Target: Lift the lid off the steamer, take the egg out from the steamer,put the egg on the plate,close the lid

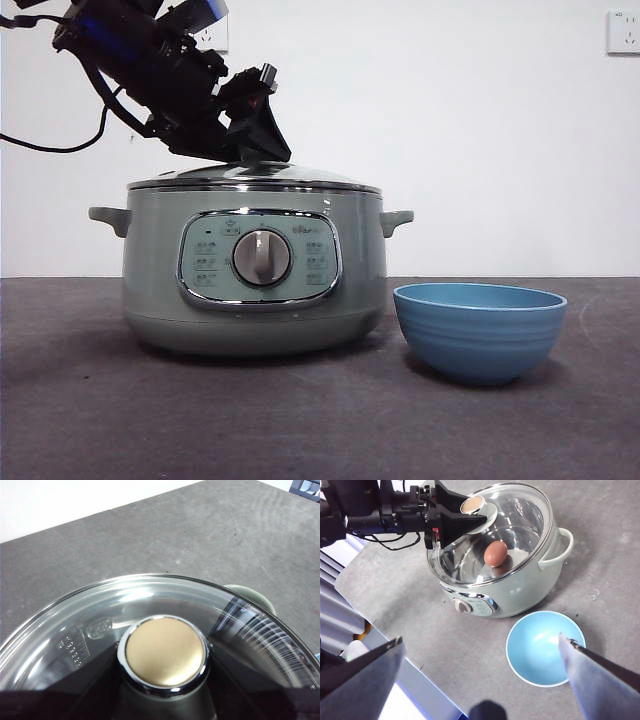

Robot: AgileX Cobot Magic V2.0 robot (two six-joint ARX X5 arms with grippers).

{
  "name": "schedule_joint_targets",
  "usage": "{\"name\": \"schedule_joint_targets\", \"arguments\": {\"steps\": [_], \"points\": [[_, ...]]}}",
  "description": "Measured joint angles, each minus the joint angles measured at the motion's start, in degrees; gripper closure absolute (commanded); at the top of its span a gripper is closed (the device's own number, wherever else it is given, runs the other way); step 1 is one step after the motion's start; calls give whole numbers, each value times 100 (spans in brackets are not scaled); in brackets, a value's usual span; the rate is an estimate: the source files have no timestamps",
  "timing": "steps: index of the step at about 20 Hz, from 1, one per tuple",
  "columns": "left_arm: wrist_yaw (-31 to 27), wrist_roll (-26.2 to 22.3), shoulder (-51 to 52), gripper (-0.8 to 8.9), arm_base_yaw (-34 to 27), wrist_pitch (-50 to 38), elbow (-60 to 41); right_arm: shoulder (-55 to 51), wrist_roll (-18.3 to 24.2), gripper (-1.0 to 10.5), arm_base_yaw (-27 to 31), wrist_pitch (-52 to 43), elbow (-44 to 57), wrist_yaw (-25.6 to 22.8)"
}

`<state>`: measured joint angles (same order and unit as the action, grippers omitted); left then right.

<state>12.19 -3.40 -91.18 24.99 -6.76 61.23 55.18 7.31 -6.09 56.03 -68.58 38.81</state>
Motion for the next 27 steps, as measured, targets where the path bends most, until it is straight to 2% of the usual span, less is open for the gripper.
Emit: {"name": "schedule_joint_targets", "arguments": {"steps": [6, 14, 19, 24, 27], "points": [[-2, 22, 164, 822, 0, -7, -20, 0, 0, 380, 0, -2, 0, -2], [-4, 42, 927, 822, 0, 142, -20, 4, -2, 380, 0, -81, 0, -2], [-20, 42, 2284, 822, 0, 1071, -20, 243, -271, 379, -122, -723, 0, -4], [-122, 98, 3738, 822, 0, 2201, -20, 820, -702, 379, -785, -1666, 0, -50], [-442, 151, 4411, 822, 0, 2920, -20, 1298, -984, 379, -1366, -2393, 0, -570]]}}
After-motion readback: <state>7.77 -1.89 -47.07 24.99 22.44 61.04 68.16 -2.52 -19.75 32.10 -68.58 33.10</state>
